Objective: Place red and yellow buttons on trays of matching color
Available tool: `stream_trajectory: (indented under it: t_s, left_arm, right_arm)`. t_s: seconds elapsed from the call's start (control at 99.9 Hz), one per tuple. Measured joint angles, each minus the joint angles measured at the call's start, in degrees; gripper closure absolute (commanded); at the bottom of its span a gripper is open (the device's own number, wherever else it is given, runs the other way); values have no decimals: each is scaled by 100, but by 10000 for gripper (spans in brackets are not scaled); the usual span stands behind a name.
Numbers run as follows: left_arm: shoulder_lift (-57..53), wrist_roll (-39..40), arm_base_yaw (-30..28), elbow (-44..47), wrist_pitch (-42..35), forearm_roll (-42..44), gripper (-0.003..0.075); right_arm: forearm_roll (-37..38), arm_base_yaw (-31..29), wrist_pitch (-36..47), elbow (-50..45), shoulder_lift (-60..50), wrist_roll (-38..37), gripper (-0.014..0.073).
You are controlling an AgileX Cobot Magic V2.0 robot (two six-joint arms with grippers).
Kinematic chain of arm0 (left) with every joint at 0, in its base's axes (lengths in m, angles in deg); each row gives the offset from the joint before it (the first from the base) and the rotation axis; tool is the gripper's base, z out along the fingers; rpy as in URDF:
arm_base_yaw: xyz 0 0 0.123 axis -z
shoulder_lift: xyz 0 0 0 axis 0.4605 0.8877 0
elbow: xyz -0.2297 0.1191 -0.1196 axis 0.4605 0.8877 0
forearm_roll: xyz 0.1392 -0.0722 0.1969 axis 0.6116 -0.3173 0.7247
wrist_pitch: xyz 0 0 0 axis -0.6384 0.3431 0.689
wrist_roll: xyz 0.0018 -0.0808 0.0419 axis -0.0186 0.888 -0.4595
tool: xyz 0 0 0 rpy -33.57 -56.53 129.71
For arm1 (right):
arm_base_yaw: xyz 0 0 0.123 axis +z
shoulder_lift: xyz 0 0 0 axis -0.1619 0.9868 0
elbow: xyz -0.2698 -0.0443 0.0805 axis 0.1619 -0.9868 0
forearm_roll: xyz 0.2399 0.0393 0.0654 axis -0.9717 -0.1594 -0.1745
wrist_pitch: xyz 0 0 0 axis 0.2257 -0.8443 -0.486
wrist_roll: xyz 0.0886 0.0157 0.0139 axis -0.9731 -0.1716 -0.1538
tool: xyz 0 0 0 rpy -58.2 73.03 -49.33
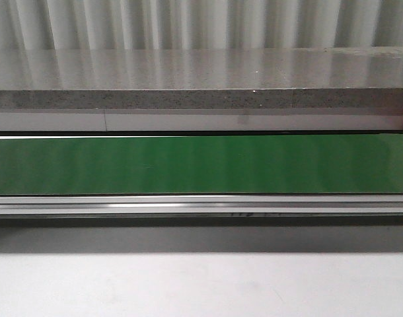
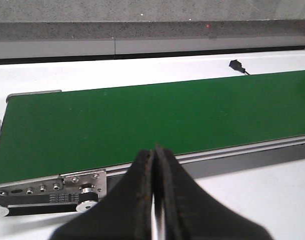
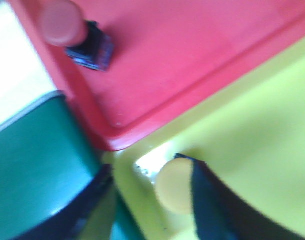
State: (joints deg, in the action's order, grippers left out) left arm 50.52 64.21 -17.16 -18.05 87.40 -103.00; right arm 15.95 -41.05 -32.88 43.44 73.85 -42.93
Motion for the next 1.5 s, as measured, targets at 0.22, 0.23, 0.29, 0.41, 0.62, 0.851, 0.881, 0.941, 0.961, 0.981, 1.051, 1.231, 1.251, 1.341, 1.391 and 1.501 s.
stream_trajectory:
  t_s: [0.22,0.23,0.29,0.41,0.62,0.851,0.881,0.941,0.961,0.981,1.051,1.231,1.251,1.341,1.391,1.501]
  left_arm:
    - [0,0,0,0,0,0,740]
    - [0,0,0,0,0,0,740]
    - [0,0,0,0,0,0,740]
    - [0,0,0,0,0,0,740]
    - [0,0,0,0,0,0,740]
    - [0,0,0,0,0,0,740]
    - [0,0,0,0,0,0,740]
    - [0,0,0,0,-55,0,740]
    - [0,0,0,0,-68,0,740]
    - [0,0,0,0,-84,0,740]
    - [0,0,0,0,-111,0,740]
    - [0,0,0,0,-110,0,740]
    - [0,0,0,0,-110,0,740]
    - [0,0,0,0,-158,0,740]
    - [0,0,0,0,-183,-26,740]
    - [0,0,0,0,-245,-37,740]
  right_arm:
    - [37,896,-316,0,-769,52,662]
    - [37,971,-324,-10,-807,52,658]
    - [37,1277,-388,-12,-946,61,661]
    - [37,1986,-482,-41,-1229,150,661]
    - [42,3140,-504,-190,-1860,628,661]
    - [42,3781,-392,-1049,-2952,1096,661]
    - [42,3805,-388,-1175,-3153,1119,661]
    - [42,3814,-365,-1429,-3492,1138,661]
    - [42,3814,-365,-1527,-3626,1149,661]
    - [42,3814,-365,-1622,-3762,1149,661]
    - [50,3814,-365,-1926,-4243,1163,661]
    - [50,3814,-404,-2605,-5475,1176,661]
    - [50,3814,-415,-2663,-5595,1176,661]
    - [56,3814,-485,-2859,-6026,1176,661]
    - [56,3814,-499,-2926,-6244,1176,661]
    - [56,3817,-539,-2993,-6453,1176,661]
